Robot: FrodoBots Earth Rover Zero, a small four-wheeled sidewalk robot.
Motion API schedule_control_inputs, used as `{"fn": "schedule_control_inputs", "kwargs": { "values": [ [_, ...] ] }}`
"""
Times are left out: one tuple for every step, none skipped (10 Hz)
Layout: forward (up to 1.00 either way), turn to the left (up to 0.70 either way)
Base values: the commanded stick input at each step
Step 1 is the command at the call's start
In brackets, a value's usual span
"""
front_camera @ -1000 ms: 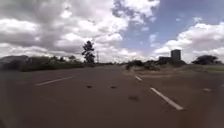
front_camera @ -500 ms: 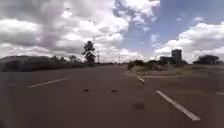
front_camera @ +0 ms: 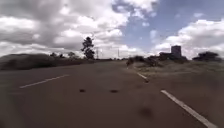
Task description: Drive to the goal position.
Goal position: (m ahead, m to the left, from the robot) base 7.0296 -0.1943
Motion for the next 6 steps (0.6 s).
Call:
{"fn": "schedule_control_inputs", "kwargs": {
  "values": [
    [0.7, -0.28],
    [0.7, -0.28],
    [0.7, -0.28],
    [0.7, -0.28],
    [0.7, -0.28],
    [0.7, -0.28]
  ]
}}
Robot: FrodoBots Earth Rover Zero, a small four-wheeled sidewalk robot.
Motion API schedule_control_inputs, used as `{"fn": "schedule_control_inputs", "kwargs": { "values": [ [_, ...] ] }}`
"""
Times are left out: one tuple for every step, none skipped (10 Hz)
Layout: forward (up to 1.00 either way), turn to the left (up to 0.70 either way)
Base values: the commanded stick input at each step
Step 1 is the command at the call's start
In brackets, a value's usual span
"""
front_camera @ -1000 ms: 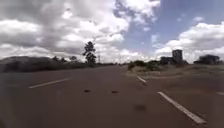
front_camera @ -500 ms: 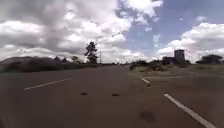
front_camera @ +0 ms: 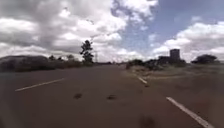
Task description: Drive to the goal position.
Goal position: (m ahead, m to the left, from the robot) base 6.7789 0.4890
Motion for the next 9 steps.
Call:
{"fn": "schedule_control_inputs", "kwargs": {
  "values": [
    [0.7, -0.21],
    [0.7, -0.15],
    [0.7, -0.09],
    [0.7, -0.03],
    [0.7, 0.0],
    [0.7, 0.0],
    [0.7, 0.0],
    [0.7, 0.0],
    [0.7, 0.0]
  ]
}}
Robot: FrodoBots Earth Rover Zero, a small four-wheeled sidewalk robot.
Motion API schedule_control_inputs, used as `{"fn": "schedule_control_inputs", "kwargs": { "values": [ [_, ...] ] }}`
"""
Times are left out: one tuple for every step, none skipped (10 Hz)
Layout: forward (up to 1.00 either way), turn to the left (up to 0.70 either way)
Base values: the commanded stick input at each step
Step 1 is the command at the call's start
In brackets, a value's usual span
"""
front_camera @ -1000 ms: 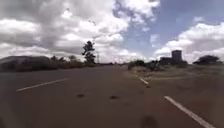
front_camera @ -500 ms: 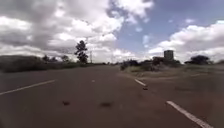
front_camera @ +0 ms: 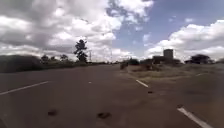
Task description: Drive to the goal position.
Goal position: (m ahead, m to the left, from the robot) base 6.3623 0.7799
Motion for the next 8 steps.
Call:
{"fn": "schedule_control_inputs", "kwargs": {
  "values": [
    [0.7, 0.0],
    [0.7, 0.0],
    [0.7, -0.07],
    [0.7, -0.15],
    [0.7, -0.23],
    [0.7, -0.28],
    [0.7, -0.28],
    [0.7, -0.25]
  ]
}}
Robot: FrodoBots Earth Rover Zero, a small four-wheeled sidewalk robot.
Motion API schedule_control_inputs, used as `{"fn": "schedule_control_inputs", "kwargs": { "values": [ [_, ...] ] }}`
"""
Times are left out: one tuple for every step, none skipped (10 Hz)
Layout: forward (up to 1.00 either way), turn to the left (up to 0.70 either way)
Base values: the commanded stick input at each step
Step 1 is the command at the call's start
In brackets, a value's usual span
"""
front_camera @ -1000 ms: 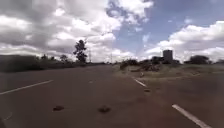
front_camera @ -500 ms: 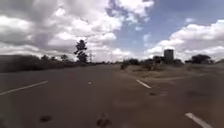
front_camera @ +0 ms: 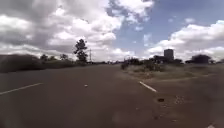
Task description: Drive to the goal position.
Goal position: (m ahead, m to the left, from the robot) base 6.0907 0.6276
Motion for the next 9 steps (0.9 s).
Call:
{"fn": "schedule_control_inputs", "kwargs": {
  "values": [
    [0.7, -0.13],
    [0.7, -0.01],
    [0.7, 0.0],
    [0.7, 0.0],
    [0.7, 0.0],
    [0.7, 0.0],
    [0.7, 0.0],
    [0.7, 0.0],
    [0.7, 0.0]
  ]
}}
